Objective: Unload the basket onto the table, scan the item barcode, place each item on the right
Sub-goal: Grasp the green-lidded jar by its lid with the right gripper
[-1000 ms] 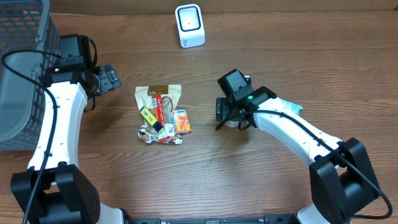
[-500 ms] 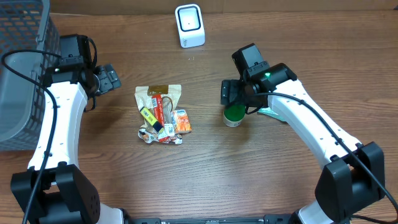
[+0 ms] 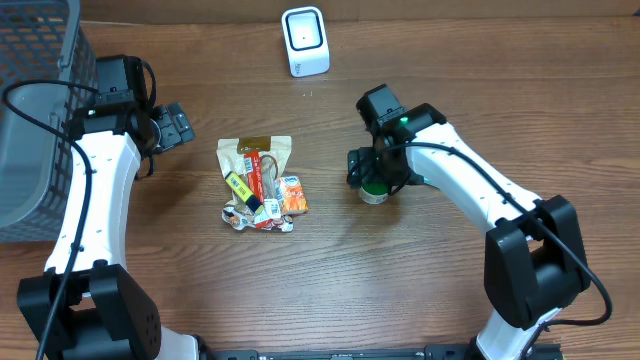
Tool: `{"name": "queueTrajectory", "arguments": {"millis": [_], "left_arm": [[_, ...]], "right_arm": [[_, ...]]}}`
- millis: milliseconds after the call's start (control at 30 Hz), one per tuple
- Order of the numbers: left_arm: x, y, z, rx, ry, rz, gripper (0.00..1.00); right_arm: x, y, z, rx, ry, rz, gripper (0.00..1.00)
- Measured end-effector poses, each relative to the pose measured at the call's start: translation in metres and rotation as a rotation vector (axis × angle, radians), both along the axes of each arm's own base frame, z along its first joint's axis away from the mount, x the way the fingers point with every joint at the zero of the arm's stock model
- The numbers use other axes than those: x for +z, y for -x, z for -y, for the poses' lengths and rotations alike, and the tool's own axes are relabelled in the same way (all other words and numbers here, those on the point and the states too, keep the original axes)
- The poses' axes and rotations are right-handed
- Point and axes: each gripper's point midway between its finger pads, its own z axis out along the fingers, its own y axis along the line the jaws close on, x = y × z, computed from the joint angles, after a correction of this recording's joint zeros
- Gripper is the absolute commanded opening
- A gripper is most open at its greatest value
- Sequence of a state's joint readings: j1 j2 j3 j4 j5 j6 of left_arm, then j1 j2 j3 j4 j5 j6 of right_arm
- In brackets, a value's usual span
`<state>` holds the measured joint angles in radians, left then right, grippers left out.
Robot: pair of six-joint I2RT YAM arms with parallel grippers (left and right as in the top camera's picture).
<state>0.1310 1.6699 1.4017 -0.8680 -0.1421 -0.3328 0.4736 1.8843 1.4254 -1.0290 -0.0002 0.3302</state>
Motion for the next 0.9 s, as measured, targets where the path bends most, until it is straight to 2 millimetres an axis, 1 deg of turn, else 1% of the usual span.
{"name": "queueTrajectory", "arguments": {"millis": [100, 200, 400, 467, 567, 900], "left_arm": [[0.000, 0.000, 0.000, 0.000, 0.000, 0.000, 1.00], [0.000, 0.000, 0.000, 0.000, 0.000, 0.000, 1.00], [0.000, 0.000, 0.000, 0.000, 0.000, 0.000, 1.00], [0.000, 0.000, 0.000, 0.000, 0.000, 0.000, 1.00], [0.000, 0.000, 0.000, 0.000, 0.000, 0.000, 1.00], [0.000, 0.000, 0.000, 0.000, 0.000, 0.000, 1.00]], "right_arm": [[0.000, 0.003, -0.003, 0.016, 0.009, -0.001, 0.90], [-0.006, 0.005, -0.002, 0.020, 0.021, -0.020, 0.90], [-0.031, 0.008, 0.000, 0.023, 0.054, -0.077, 0.90], [-0.035, 0.007, 0.000, 0.023, 0.057, -0.081, 0.90], [-0.038, 0.007, 0.002, 0.021, 0.068, -0.084, 0.89], [-0.038, 0.003, 0.007, 0.021, 0.097, -0.063, 0.90]]}}
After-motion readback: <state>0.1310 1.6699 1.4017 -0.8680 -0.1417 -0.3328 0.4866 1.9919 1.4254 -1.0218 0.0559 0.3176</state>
